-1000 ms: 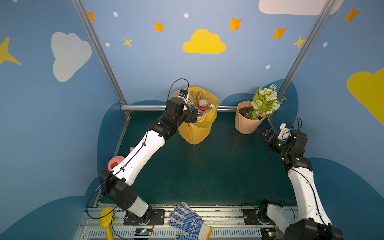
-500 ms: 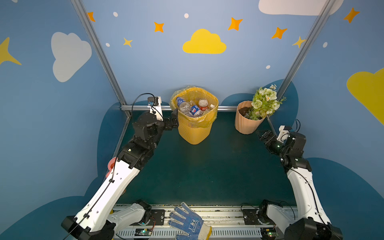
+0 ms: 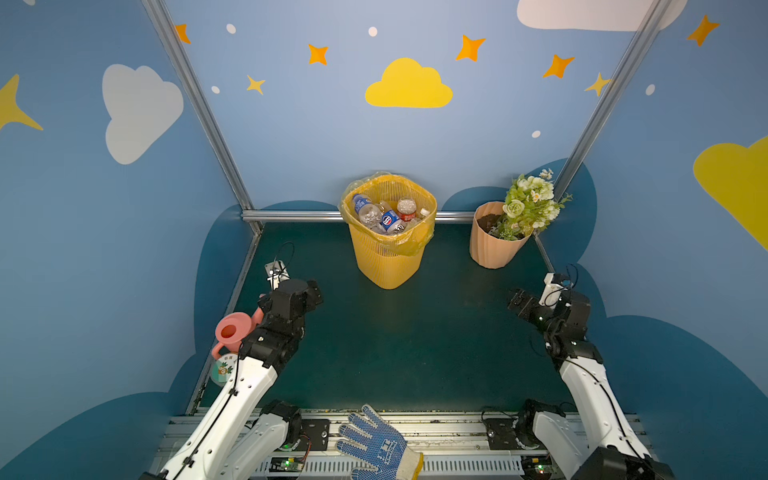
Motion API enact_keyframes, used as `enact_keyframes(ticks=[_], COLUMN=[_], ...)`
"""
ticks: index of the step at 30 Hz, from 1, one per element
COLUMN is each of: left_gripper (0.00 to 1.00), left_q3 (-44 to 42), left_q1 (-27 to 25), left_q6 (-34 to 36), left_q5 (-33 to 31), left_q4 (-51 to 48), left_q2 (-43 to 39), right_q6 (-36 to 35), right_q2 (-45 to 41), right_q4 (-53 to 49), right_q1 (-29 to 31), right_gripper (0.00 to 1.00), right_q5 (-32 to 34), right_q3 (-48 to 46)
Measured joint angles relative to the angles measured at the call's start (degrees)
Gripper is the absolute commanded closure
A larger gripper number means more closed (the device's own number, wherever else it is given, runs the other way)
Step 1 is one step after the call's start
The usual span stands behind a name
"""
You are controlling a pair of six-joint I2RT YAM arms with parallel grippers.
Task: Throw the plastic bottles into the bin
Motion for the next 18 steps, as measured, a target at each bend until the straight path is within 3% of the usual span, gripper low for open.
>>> enact_keyframes(ticks=[7, 12, 18], left_gripper=[0.00, 0.00, 0.00], left_q3=[-8.02, -14.38, -19.54], left_q1=[3.56, 5.09, 6.14], left_q6=[0.79, 3.08, 4.92], left_q5=[-4.24, -4.92, -5.03], left_q4=[7.48, 16.50, 24.33], left_q2=[0.28, 3.39, 7.32], right_q6=[-13.44, -19.85, -22.53], right_q2=[3.85, 13.70, 27.23], right_q4=[14.99, 27.08, 39.12], right_q1=[10.54, 14.03, 15.76], right_gripper=[0.06, 0.06, 0.06], right_q5=[10.67, 16.39, 19.41], right_q3=[-7.45, -11.65, -10.47])
